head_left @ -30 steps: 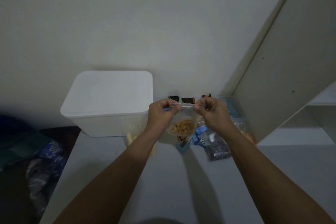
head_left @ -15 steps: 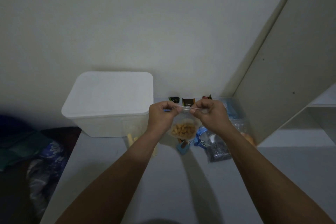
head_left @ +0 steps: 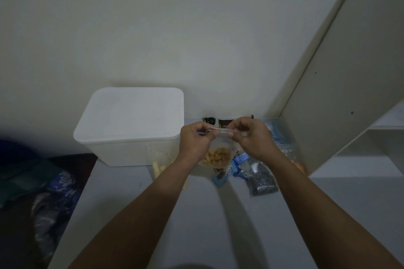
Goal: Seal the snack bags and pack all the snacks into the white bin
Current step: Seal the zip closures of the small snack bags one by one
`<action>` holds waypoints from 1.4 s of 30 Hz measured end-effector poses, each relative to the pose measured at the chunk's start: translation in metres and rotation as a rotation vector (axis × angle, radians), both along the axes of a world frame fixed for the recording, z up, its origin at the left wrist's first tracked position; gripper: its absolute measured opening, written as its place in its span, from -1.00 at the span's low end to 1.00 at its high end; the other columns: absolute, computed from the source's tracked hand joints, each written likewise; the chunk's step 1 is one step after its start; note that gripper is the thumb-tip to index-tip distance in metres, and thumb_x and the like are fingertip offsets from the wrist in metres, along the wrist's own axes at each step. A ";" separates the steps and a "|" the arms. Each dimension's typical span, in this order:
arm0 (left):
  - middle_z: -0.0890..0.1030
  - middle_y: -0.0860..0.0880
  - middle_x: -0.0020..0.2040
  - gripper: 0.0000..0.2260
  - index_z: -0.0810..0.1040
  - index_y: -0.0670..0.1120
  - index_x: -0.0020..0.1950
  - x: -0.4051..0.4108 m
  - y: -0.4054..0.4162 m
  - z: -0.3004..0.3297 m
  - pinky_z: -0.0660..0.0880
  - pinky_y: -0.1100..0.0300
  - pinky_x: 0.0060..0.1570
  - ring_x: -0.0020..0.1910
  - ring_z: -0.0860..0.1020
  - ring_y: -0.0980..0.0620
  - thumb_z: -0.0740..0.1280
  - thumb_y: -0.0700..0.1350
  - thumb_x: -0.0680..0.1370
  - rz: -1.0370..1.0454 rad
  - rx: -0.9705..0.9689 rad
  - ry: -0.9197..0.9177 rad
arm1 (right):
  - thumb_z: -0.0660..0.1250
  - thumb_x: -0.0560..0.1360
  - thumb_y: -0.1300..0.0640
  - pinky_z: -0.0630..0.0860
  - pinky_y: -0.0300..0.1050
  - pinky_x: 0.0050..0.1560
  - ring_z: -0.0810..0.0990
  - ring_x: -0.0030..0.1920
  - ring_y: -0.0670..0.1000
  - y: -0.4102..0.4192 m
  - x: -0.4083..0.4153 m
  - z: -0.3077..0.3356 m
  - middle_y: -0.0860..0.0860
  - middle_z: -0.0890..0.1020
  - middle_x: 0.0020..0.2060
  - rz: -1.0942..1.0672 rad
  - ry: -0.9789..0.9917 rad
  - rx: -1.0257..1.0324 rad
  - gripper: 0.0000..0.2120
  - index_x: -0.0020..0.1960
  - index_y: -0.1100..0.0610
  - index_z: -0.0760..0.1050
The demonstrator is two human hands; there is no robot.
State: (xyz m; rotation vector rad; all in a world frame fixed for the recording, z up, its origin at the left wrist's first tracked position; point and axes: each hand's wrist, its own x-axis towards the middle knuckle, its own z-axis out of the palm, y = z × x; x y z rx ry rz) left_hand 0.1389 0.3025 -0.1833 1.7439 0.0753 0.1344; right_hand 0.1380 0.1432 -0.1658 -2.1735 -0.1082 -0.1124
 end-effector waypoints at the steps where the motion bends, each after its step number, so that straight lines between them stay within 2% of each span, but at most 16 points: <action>1: 0.64 0.02 -0.30 -0.95 0.66 -0.13 -0.24 0.001 0.001 0.000 0.54 0.15 -0.08 -0.23 0.59 0.06 0.50 -0.23 0.39 0.012 -0.006 -0.004 | 0.43 0.45 0.24 0.43 -0.46 -0.29 0.54 -0.24 -0.11 -0.003 0.000 0.000 0.05 0.65 -0.21 -0.010 0.018 0.001 -0.97 -0.12 0.16 0.62; 5: 0.62 0.01 -0.28 -0.94 0.63 -0.13 -0.22 0.004 0.006 0.000 0.52 0.30 -0.16 -0.27 0.57 0.17 0.48 -0.24 0.41 -0.077 -0.022 0.020 | 0.40 0.46 0.28 0.52 -0.10 -0.18 0.57 -0.24 0.06 -0.007 0.003 -0.003 0.16 0.67 -0.24 -0.028 0.015 -0.007 -0.95 -0.17 0.18 0.61; 7: 0.61 0.02 -0.28 -0.95 0.63 -0.14 -0.18 0.003 0.005 0.002 0.48 0.41 -0.27 -0.34 0.54 0.27 0.47 -0.24 0.42 -0.130 -0.006 0.036 | 0.42 0.44 0.28 0.56 -0.05 -0.12 0.61 -0.20 0.11 -0.006 0.002 -0.003 0.15 0.68 -0.23 -0.040 0.012 0.007 -0.97 -0.16 0.19 0.63; 9: 0.61 0.05 -0.29 -0.96 0.64 -0.13 -0.18 0.003 0.004 0.003 0.45 0.42 -0.32 -0.34 0.53 0.26 0.47 -0.23 0.42 -0.106 0.018 0.044 | 0.44 0.43 0.27 0.58 -0.10 -0.12 0.63 -0.20 0.07 -0.006 0.001 -0.002 0.13 0.68 -0.23 -0.038 0.022 0.059 -0.97 -0.15 0.17 0.63; 11: 0.60 0.05 -0.29 -0.95 0.64 -0.12 -0.21 0.004 0.004 0.003 0.45 0.38 -0.29 -0.29 0.53 0.20 0.47 -0.23 0.42 -0.056 0.016 0.043 | 0.45 0.42 0.23 0.58 -0.17 -0.18 0.61 -0.25 -0.01 -0.009 0.001 -0.003 0.09 0.67 -0.24 -0.025 0.015 0.076 -0.96 -0.15 0.12 0.62; 16: 0.63 0.02 -0.27 -0.91 0.64 -0.09 -0.25 0.005 0.009 0.000 0.50 0.29 -0.17 -0.23 0.56 0.12 0.49 -0.24 0.40 -0.026 -0.022 0.045 | 0.40 0.47 0.24 0.61 -0.05 -0.12 0.63 -0.18 0.07 -0.018 0.003 -0.008 0.08 0.66 -0.23 -0.048 0.061 0.068 -0.93 -0.17 0.11 0.60; 19: 0.65 0.02 -0.28 -0.88 0.63 -0.05 -0.27 0.004 0.012 -0.001 0.54 0.25 -0.13 -0.25 0.60 0.11 0.50 -0.25 0.38 -0.018 -0.116 0.061 | 0.41 0.46 0.25 0.58 -0.16 -0.14 0.62 -0.22 -0.01 -0.020 0.004 -0.008 0.03 0.65 -0.27 -0.081 0.047 0.088 -0.96 -0.17 0.16 0.61; 22: 0.65 0.01 -0.30 -0.87 0.64 -0.06 -0.28 0.005 0.013 -0.002 0.56 0.20 -0.08 -0.26 0.60 0.10 0.50 -0.25 0.39 0.017 -0.120 0.062 | 0.42 0.45 0.26 0.51 -0.31 -0.19 0.59 -0.25 -0.10 -0.022 0.003 -0.007 -0.02 0.64 -0.29 -0.087 0.065 0.110 -0.96 -0.17 0.17 0.61; 26: 0.66 -0.01 -0.27 -0.94 0.66 -0.14 -0.25 0.006 0.012 -0.003 0.54 0.21 -0.08 -0.25 0.61 0.11 0.51 -0.25 0.37 0.052 -0.152 0.070 | 0.44 0.42 0.26 0.54 -0.27 -0.17 0.62 -0.25 -0.07 -0.023 0.003 -0.007 0.02 0.67 -0.26 -0.086 0.062 0.144 -0.93 -0.21 0.12 0.62; 28: 0.66 0.00 -0.23 -0.92 0.66 -0.13 -0.21 0.007 0.012 -0.004 0.53 0.23 -0.09 -0.22 0.60 0.12 0.53 -0.19 0.37 0.104 -0.088 0.037 | 0.46 0.41 0.27 0.57 -0.23 -0.16 0.64 -0.24 -0.03 -0.022 0.004 -0.007 0.05 0.68 -0.25 -0.097 0.042 0.153 -0.93 -0.21 0.12 0.63; 31: 0.54 0.00 -0.28 -0.74 0.56 -0.16 -0.21 0.005 0.008 -0.006 0.47 0.24 -0.21 -0.30 0.49 0.11 0.55 -0.03 0.34 0.281 0.042 0.028 | 0.47 0.40 0.26 0.61 -0.19 -0.14 0.66 -0.21 0.00 -0.018 0.004 -0.008 0.07 0.69 -0.24 -0.121 0.007 0.139 -0.95 -0.20 0.14 0.64; 33: 0.54 -0.05 -0.36 -0.65 0.56 -0.22 -0.27 0.003 0.004 -0.004 0.46 0.16 -0.26 -0.36 0.48 0.06 0.50 0.07 0.38 0.225 0.024 0.109 | 0.47 0.40 0.27 0.62 -0.24 -0.17 0.66 -0.22 0.01 -0.015 0.003 -0.009 0.06 0.69 -0.25 -0.113 -0.013 0.145 -0.97 -0.18 0.18 0.65; 35: 0.58 -0.06 -0.38 -0.67 0.61 -0.18 -0.31 0.000 0.000 0.000 0.46 0.20 -0.33 -0.40 0.51 0.06 0.44 0.08 0.44 0.082 -0.072 0.220 | 0.47 0.39 0.28 0.62 -0.26 -0.21 0.66 -0.24 0.03 -0.013 0.002 -0.010 0.05 0.68 -0.28 -0.091 -0.032 0.161 -0.98 -0.18 0.20 0.66; 38: 0.62 -0.08 -0.32 -0.80 0.63 -0.17 -0.24 0.000 -0.003 0.002 0.46 0.21 -0.31 -0.38 0.52 0.04 0.39 -0.08 0.51 -0.008 -0.254 0.328 | 0.48 0.39 0.27 0.64 -0.11 -0.17 0.68 -0.24 0.09 -0.012 0.000 -0.012 0.09 0.70 -0.28 -0.050 -0.052 0.189 -0.94 -0.22 0.14 0.65; 42: 0.63 -0.10 -0.29 -0.84 0.62 -0.17 -0.23 0.001 -0.003 -0.001 0.48 0.18 -0.27 -0.32 0.53 0.03 0.35 -0.18 0.53 -0.028 -0.304 0.328 | 0.46 0.41 0.23 0.62 -0.20 -0.17 0.65 -0.25 -0.03 -0.010 -0.005 -0.012 0.12 0.69 -0.26 -0.037 0.030 0.290 -0.94 -0.21 0.10 0.64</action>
